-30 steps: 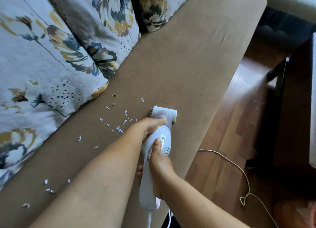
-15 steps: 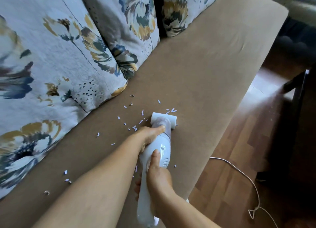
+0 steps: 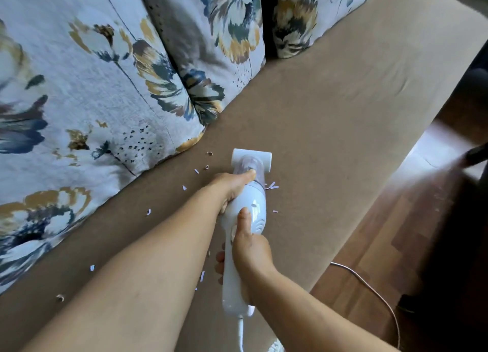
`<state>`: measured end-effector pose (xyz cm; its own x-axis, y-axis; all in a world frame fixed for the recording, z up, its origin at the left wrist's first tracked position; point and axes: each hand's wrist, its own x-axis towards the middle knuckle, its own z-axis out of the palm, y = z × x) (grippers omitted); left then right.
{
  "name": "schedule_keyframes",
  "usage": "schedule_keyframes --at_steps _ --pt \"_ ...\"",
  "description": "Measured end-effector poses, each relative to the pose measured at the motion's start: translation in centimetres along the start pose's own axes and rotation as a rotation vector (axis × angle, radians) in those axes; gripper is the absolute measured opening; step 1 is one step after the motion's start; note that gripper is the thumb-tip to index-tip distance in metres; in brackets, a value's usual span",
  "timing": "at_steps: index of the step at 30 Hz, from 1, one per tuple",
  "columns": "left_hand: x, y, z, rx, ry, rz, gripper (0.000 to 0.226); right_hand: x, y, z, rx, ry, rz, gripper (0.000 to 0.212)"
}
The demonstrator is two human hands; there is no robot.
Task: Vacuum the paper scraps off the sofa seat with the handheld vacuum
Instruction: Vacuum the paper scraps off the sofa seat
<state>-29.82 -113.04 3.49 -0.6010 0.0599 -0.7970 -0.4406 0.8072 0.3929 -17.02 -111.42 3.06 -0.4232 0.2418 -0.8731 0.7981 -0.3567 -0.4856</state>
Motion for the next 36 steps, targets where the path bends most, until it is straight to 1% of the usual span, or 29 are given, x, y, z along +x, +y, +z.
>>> schedule_keyframes --at_steps 1,5,7,10,14,17,19,22,23,26,27,33,36 --pt "0.3 0.6 0.0 -0.003 -0.001 0.003 0.065 0.4 -0.7 -0.3 0.001 -0.009 0.016 0.075" --pt "1.5 2.6 0.9 -0.046 0.0 -0.015 0.07 2.0 -2.6 -2.1 0.02 0.0 0.039 0.072" --pt "2.3 3.3 1.8 -0.105 -0.016 -0.018 0.071 2.4 -3.1 -3.0 0.009 0.0 0.059 0.072" --pt "3.4 3.4 3.6 -0.142 -0.026 -0.038 0.071 3.1 -2.9 -4.0 0.003 -0.007 0.099 0.075" --pt "3.6 3.6 4.6 -0.118 -0.023 -0.032 0.07 3.4 -2.3 -4.9 0.016 -0.007 0.111 0.076" --pt "3.0 4.0 4.6 -0.133 -0.072 -0.025 0.065 3.4 -2.5 -5.0 0.004 -0.014 0.122 0.078" --pt "2.4 4.1 4.7 -0.127 -0.102 -0.027 0.073 3.4 -2.6 -5.1 0.005 -0.021 0.122 0.078" --pt "2.3 3.6 5.1 -0.109 -0.111 -0.041 0.096 3.0 -1.9 -5.2 0.005 -0.017 0.13 0.078" --pt "2.1 3.3 5.3 -0.107 -0.109 -0.04 0.097 2.9 -1.4 -5.1 0.006 -0.013 0.135 0.079" --pt "1.8 2.2 5.7 -0.089 -0.097 -0.03 0.08 2.4 0.0 -4.7 0.013 -0.001 0.135 0.078" --pt "1.5 1.8 5.9 -0.077 -0.102 -0.026 0.078 2.1 0.5 -4.5 0.028 0.006 0.131 0.078" --pt "-0.4 -1.4 5.9 0.023 -0.111 0.017 0.074 0.4 3.9 -2.4 0.102 0.018 0.132 0.078" --pt "-1.6 -3.7 5.8 0.036 -0.136 0.037 0.078 -0.7 6.2 -1.0 0.123 0.019 0.115 0.078"
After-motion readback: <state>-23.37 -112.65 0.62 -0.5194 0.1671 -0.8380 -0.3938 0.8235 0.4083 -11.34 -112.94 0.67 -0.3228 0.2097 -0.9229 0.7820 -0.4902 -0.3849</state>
